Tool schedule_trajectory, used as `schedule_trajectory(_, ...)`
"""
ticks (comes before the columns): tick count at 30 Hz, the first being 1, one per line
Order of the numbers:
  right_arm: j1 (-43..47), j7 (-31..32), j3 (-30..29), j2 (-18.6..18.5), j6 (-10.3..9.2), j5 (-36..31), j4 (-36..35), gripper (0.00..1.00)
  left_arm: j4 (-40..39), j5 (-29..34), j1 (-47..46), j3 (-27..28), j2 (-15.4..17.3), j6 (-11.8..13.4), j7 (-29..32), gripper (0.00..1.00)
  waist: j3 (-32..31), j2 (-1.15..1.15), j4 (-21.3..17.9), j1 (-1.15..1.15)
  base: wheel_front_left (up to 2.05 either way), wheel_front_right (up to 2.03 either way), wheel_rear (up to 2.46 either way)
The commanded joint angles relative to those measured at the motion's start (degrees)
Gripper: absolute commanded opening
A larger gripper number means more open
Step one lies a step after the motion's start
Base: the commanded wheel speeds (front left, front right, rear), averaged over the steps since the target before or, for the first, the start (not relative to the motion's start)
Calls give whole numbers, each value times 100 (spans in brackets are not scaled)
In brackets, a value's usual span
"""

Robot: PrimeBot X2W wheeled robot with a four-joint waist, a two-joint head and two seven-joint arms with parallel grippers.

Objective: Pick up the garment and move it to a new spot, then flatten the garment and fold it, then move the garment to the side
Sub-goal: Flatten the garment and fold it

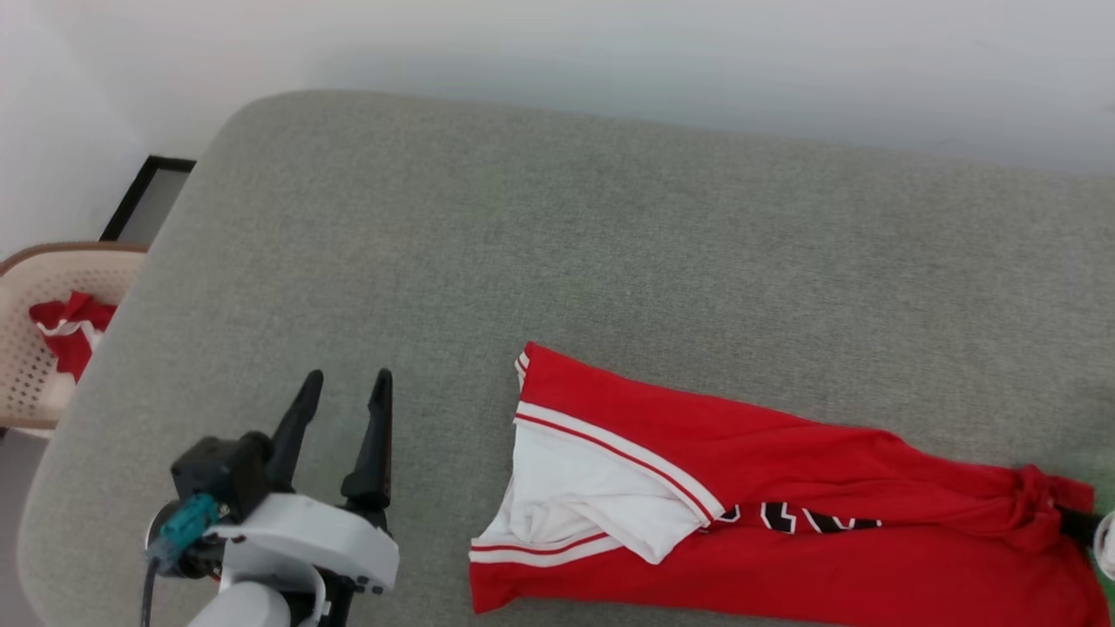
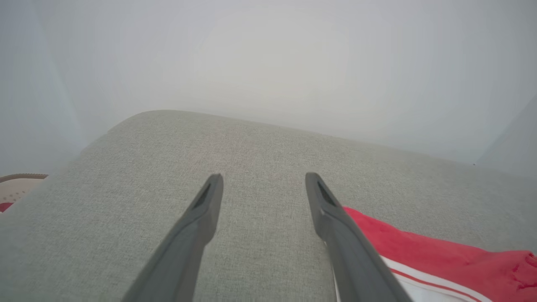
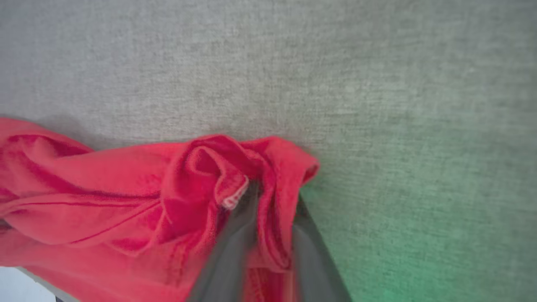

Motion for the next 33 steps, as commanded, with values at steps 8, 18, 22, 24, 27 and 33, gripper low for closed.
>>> schedule_trajectory(8, 132, 121, 179, 306, 27, 55, -30, 0, -30, 502, 426, 597, -398, -299, -13, 100, 106, 0, 80, 0, 0, 0, 0)
schedule_trajectory(18, -76, -187, -132, -246, 5, -100, 5, 0, -47, 954, 639, 1053, -805, -624, -14, 100, 208, 0, 57, 0, 0, 0, 0)
schedule_trajectory(22, -127, -318, -254, -502, -16, -202, 175, 0, -51, 1121, 665, 1165, -940, -733, -14, 100, 242, 0, 56, 0, 0, 0, 0)
schedule_trajectory(24, -163, -374, -309, -591, -15, -234, 287, 0, -53, 1211, 663, 1212, -987, -772, -14, 100, 254, 0, 55, 0, 0, 0, 0)
schedule_trajectory(27, -254, -454, -367, -775, -13, -329, 477, 0, -35, 1288, 667, 1270, -1080, -841, -14, 100, 272, 0, 55, 0, 0, 0, 0)
schedule_trajectory(33, -450, -634, -497, -1023, 15, -457, 937, 0, 28, 1437, 667, 1365, -1179, -979, -15, 100, 274, 0, 35, 0, 0, 0, 0)
